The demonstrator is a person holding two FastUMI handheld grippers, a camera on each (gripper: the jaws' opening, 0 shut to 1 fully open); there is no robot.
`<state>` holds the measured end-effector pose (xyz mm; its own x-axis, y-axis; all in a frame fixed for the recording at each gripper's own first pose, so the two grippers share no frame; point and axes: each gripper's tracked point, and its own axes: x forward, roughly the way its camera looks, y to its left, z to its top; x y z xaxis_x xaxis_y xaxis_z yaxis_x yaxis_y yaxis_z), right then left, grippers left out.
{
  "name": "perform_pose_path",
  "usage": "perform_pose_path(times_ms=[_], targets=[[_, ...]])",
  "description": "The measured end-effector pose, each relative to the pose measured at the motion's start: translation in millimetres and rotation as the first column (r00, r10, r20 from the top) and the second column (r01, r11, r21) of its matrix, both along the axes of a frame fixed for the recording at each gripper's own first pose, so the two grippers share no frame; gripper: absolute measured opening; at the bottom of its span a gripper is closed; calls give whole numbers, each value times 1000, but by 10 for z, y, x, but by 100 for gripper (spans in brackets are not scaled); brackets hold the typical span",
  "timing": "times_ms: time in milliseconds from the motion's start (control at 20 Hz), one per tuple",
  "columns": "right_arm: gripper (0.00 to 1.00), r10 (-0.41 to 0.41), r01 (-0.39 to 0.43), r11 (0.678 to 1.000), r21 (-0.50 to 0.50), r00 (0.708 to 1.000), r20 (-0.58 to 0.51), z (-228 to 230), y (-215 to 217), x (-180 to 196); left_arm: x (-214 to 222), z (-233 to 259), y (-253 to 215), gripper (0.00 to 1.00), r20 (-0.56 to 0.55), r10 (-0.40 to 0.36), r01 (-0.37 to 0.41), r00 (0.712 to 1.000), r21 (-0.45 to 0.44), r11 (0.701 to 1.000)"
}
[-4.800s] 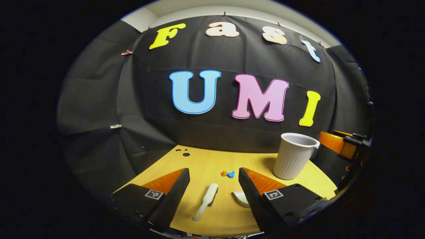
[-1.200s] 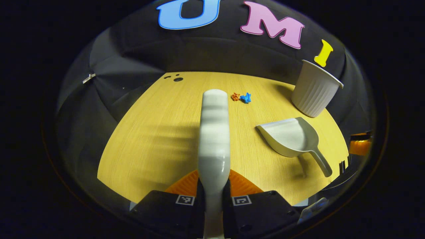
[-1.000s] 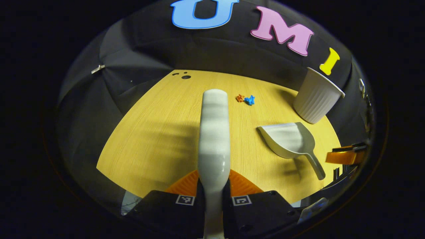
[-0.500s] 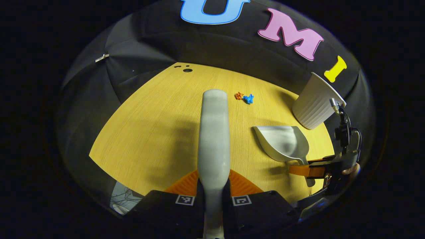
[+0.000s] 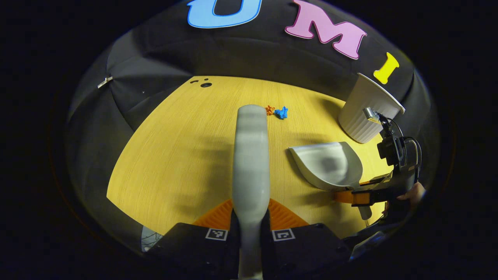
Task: Pick up the small broom and dustpan from the desktop, sweep the trash into the dustpan with the broom, and then empty the trash into the garbage bin.
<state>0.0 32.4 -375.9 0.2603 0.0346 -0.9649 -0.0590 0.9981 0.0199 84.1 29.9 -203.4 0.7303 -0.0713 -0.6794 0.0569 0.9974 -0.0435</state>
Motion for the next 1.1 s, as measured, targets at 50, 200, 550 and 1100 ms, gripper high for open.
perform_pose_path(times_ms=[50,200,550,1100], targets=[[61,0,0,1000,-1,1000,0,11,-20,10,29,-13,1,27,-2,4,-4,1000,-1,1000],[40,-35,36,999,28,999,-27,-9,-24,8,140,-67,30,27,-10,13,-13,1000,5,1000],[38,-32,36,993,112,999,-38,37,-18,-3,478,-172,130,26,-48,42,-42,998,4,999],[36,108,-118,990,81,987,116,406,-138,239,1744,-137,175,27,-127,-124,142,984,143,980]])
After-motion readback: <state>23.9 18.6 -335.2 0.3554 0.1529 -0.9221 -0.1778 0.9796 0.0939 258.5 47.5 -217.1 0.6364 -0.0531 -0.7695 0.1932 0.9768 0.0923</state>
